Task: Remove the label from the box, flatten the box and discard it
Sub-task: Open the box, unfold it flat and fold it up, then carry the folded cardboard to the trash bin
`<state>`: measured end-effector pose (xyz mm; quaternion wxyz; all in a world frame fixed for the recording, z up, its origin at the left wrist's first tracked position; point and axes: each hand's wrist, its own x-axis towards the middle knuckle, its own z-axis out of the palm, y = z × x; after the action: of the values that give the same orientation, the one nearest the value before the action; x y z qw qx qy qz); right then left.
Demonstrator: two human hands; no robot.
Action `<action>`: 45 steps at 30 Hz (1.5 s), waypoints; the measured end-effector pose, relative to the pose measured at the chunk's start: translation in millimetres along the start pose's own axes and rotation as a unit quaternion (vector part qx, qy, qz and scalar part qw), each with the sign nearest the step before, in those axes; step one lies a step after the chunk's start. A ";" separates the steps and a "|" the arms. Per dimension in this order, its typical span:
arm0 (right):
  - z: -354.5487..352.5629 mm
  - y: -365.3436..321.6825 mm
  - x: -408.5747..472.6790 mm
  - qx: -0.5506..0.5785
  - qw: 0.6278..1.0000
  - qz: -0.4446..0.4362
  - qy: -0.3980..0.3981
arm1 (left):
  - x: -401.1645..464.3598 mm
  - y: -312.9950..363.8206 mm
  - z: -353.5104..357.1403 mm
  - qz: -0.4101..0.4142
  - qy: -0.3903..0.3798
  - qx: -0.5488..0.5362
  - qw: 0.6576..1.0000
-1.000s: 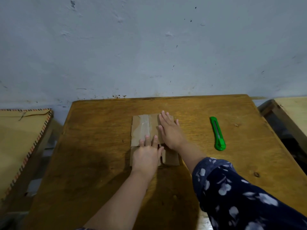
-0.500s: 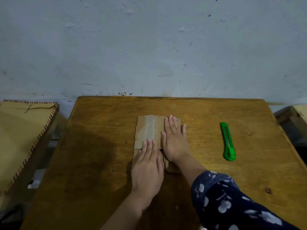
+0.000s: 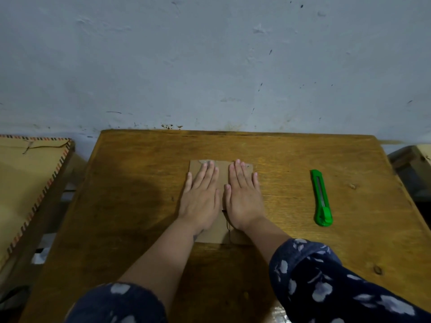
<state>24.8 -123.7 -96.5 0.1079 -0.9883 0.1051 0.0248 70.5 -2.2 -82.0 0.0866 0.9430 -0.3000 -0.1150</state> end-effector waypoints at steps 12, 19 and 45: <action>1.7 -1.4 1.2 -0.009 1.000 0.012 0.001 | 3.3 1.9 16.5 -0.005 0.047 0.042 0.998; -0.9 -2.7 -1.6 0.040 0.998 0.043 0.025 | 1.7 0.5 15.6 -0.013 0.097 -0.019 0.995; -102.6 80.5 -209.7 0.240 0.888 0.286 0.269 | -111.5 200.4 -17.9 0.036 0.099 -0.349 0.931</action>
<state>-194.5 -180.6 1.9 0.2977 -0.8280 0.4109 -0.2385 -122.6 -96.6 0.1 0.4436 0.8486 -0.2643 -0.1148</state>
